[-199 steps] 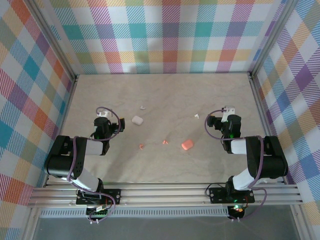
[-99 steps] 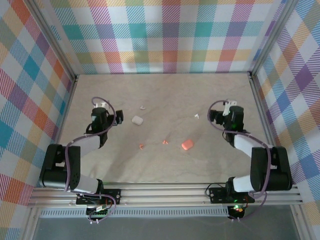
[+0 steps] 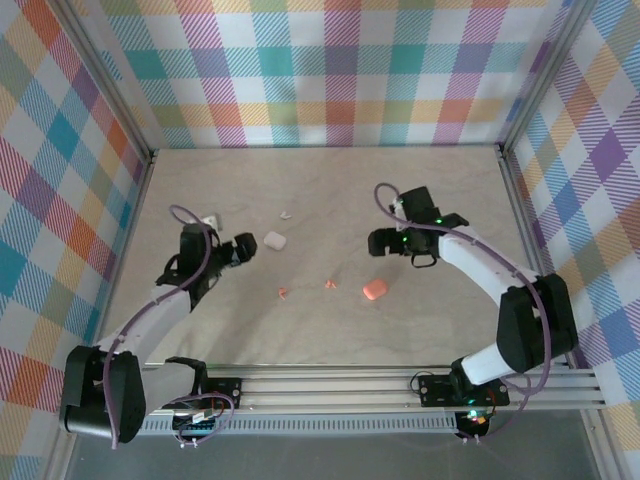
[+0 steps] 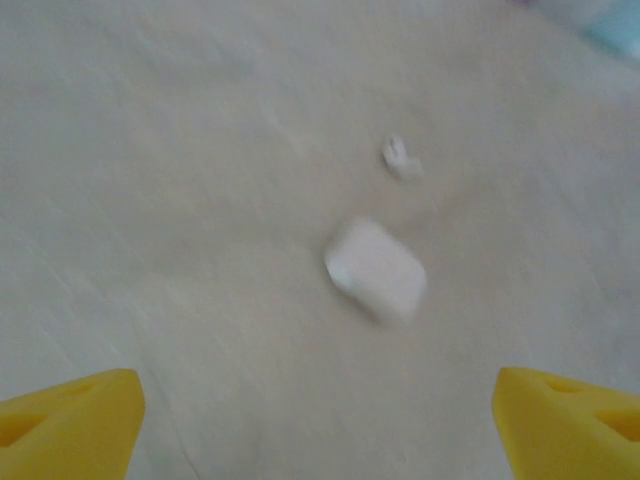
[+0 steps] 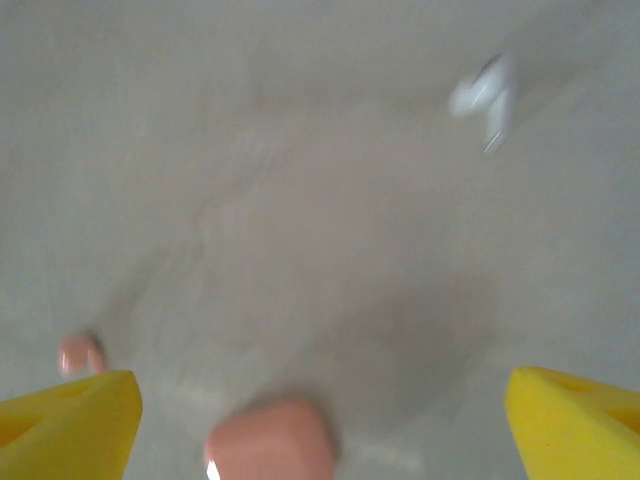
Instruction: Insert the wireless bluetooth earbuds into the charging case
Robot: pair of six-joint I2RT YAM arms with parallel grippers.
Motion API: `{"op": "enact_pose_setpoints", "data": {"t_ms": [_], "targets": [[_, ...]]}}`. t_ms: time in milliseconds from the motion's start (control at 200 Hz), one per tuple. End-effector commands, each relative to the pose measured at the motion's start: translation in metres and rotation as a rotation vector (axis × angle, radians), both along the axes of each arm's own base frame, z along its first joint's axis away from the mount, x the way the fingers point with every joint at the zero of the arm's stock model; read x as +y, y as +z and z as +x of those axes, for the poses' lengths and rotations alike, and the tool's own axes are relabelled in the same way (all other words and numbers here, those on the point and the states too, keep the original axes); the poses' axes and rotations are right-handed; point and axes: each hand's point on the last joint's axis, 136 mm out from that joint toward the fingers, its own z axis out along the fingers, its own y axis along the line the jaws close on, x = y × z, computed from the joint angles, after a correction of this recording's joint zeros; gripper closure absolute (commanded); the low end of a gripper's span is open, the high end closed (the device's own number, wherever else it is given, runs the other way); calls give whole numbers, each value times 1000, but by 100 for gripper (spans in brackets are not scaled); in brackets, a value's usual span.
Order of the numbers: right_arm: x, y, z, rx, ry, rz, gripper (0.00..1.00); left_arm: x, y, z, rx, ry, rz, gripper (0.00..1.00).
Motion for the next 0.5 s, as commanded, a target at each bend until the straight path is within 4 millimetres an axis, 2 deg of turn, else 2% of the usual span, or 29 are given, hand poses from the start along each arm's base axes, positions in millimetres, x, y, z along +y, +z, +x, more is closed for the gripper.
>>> {"op": "enact_pose_setpoints", "data": {"t_ms": [0,155,235,320,500], "targets": [[7,-18,-52,242,104,-55,4,-28,-19,-35,130,-40,-68,11],[14,-40,-70,300,229,-216,4,-62,-20,-57,135,-111,-42,9],[15,-45,-73,336,253,-256,4,-76,-23,-66,137,-136,-54,12],[17,-47,-69,340,265,-272,5,-89,-33,-75,159,-161,-52,15],[24,-53,-59,340,298,-280,6,-104,-49,-89,213,-190,-30,14]]}}
